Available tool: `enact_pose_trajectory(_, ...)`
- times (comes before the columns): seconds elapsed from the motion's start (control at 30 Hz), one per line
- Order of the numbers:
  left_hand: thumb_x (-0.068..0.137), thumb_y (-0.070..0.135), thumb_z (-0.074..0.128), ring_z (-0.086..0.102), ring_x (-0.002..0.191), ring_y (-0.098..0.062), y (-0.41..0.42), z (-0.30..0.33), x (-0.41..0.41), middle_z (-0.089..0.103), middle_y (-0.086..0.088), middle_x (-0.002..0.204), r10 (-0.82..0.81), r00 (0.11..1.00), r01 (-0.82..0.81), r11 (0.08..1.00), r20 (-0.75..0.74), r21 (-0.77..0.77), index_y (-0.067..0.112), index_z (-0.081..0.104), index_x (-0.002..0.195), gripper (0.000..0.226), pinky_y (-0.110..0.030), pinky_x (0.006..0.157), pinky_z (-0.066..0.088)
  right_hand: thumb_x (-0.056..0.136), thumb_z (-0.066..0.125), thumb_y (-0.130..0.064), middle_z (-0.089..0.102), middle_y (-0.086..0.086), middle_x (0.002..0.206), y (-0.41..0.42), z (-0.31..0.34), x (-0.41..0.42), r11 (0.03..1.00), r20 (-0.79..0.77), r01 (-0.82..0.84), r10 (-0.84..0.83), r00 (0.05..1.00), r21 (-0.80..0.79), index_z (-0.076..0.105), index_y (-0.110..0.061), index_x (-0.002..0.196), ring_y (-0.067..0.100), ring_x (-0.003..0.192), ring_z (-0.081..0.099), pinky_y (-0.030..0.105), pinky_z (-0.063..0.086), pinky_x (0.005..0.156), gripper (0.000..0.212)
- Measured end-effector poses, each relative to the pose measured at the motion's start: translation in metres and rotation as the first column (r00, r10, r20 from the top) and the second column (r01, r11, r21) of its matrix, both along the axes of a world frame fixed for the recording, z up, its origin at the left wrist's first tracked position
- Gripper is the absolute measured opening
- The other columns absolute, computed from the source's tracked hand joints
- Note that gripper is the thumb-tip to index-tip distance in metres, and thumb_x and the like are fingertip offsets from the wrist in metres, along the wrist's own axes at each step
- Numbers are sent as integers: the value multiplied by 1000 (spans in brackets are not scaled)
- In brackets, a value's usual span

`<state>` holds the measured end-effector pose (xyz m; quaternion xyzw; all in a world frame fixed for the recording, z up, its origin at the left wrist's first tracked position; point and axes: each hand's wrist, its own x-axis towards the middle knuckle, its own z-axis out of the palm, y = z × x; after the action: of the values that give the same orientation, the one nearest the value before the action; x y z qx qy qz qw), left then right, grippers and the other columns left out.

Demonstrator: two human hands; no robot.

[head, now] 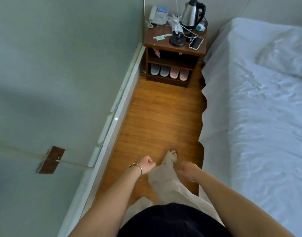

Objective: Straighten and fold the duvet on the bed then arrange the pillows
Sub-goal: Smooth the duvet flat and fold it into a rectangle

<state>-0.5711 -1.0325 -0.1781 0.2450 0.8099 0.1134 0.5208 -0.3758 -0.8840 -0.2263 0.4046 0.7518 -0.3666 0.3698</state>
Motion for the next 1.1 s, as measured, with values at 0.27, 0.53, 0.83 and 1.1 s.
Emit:
enact_pose_trajectory(0.27,87,40,55,61,97,-21,209,-7,-47,65,1,100,-181,982,178,982,-49,-59,31,53,83,10,-34,88,50,96,52,-40,59,-6,92,168,44,-67,960,-96,230,-247,964,-160,61,-21,105,13,88,57,21,45,73,23)
enact_pose_trajectory(0.53,89,39,54,61,95,-19,427,22,-49,65,3,102,-389,915,395,918,-105,44,26,61,102,20,-31,82,49,98,52,-28,60,15,99,335,64,-62,749,-128,645,-662,738,-154,61,-10,107,19,83,59,32,56,82,23)
enact_pose_trajectory(0.83,88,36,53,56,80,-21,692,11,-33,60,0,84,-814,571,820,571,-110,29,23,56,79,16,-33,73,48,96,55,-27,59,9,99,505,58,-15,361,-62,932,-931,359,-27,57,0,121,21,79,59,20,38,51,37)
enact_pose_trajectory(1.1,92,28,46,56,105,-26,879,24,-12,61,-8,115,-971,240,970,240,9,27,18,56,101,17,-34,89,44,96,56,-33,60,9,117,615,78,-21,94,47,994,-995,91,65,55,-5,127,21,99,56,30,47,86,42)
